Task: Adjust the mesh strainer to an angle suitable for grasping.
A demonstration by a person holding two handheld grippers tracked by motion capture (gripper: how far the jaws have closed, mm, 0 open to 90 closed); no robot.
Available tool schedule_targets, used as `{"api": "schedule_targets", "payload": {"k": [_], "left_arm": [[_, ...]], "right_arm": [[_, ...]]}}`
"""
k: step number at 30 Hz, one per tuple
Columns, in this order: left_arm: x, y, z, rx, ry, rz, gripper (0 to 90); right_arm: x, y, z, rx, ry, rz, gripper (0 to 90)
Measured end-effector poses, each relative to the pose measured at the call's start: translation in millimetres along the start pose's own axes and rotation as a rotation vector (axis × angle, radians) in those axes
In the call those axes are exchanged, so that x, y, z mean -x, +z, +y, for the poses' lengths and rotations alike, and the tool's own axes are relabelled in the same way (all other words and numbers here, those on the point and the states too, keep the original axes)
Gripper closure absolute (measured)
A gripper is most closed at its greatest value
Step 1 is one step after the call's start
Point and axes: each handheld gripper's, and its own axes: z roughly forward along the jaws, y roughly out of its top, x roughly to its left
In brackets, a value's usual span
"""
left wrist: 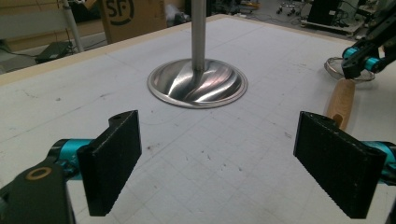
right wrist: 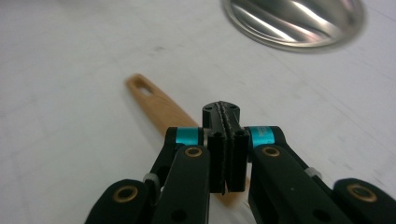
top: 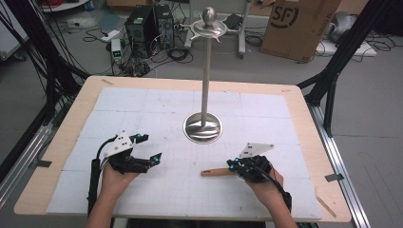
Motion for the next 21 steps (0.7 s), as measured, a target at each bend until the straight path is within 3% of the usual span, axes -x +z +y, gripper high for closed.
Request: {"api": "schedule_targets", "payload": {"k": [2, 9, 15, 21], "left_arm": [[-0.1, -0.4, 0.3, 0.002, -0.001, -0.001, 15.7], [-0.6, -1.2, 0.6, 0.005, 0.000, -0.002, 15.7], [-0.9, -1.6, 0.8, 0.010, -0.002, 0.000, 15.6], [-0.6, -1.1, 0.6, 0.004, -0.002, -0.002, 15.7]], "right_arm": [[-12.2, 9.2, 7.4, -0.002, -0.035, 0.044, 89.9], [-30.3, 28.5, 11.9, -0.041, -0.077, 0.093, 89.9], [-32.6, 38.5, 10.7, -0.068, -0.077, 0.099, 89.9], [-30.5, 41.3, 10.8, -0.058, -0.066, 0.095, 89.9]]}}
